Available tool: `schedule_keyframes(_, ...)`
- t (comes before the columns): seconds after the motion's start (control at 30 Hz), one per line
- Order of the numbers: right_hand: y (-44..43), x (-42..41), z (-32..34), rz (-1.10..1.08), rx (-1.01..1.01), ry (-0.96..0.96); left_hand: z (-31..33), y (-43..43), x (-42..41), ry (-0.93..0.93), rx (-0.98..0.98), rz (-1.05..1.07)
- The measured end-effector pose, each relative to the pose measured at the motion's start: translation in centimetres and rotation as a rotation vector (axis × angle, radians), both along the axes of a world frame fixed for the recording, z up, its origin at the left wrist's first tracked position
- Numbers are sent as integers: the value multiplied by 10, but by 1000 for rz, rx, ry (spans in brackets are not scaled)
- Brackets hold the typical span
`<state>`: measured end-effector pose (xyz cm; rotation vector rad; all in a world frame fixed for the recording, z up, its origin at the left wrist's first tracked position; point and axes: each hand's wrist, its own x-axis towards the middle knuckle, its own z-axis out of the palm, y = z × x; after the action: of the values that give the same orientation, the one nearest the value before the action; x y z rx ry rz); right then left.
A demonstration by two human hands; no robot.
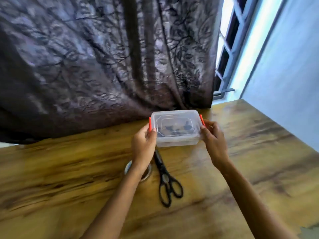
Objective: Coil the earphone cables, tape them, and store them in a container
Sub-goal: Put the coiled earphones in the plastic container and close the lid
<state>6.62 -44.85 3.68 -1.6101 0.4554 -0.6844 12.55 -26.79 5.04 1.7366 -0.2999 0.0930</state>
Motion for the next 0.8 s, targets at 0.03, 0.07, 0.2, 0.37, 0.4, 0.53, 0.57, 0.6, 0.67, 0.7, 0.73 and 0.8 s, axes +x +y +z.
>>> schedule_keyframes(0.03, -25, -2, 2, -6, -12, 0, -1, -24, 1, -2, 1, -17)
schedule_keyframes(0.07, -46, -4, 2, -16, -18, 7, -1, -46, 2, 7, -3, -33)
schedule_keyframes(0.2, -131, -12, 5, -56, 20, 1, -7, -133, 3, 85, -2, -80)
schedule_keyframes(0.37, -224, -19, 1, -100, 53, 45, -19, -229, 2, 128, 78, -160)
schedule_keyframes(0.4, -241, -19, 0, -113, 67, 60, -23, -246, 3, 126, 86, -181)
schedule_keyframes(0.53, -308, -11, -17, -141, 91, 134, -32, -302, 7, 102, 164, -267)
schedule_keyframes(0.57, -322, -8, -23, -151, 93, 150, -30, -313, 7, 101, 176, -287)
schedule_keyframes(0.6, -333, -6, -29, -162, 97, 157, -31, -322, 7, 104, 188, -300)
schedule_keyframes(0.67, -351, 1, -38, -202, 115, 156, -33, -340, 9, 123, 213, -323)
schedule_keyframes(0.7, -359, 5, -42, -227, 131, 153, -36, -348, 11, 135, 224, -334)
schedule_keyframes(0.73, -365, 9, -46, -248, 155, 147, -38, -354, 12, 143, 230, -344)
schedule_keyframes(0.8, -375, 16, -52, -268, 216, 125, -41, -365, 13, 164, 238, -353)
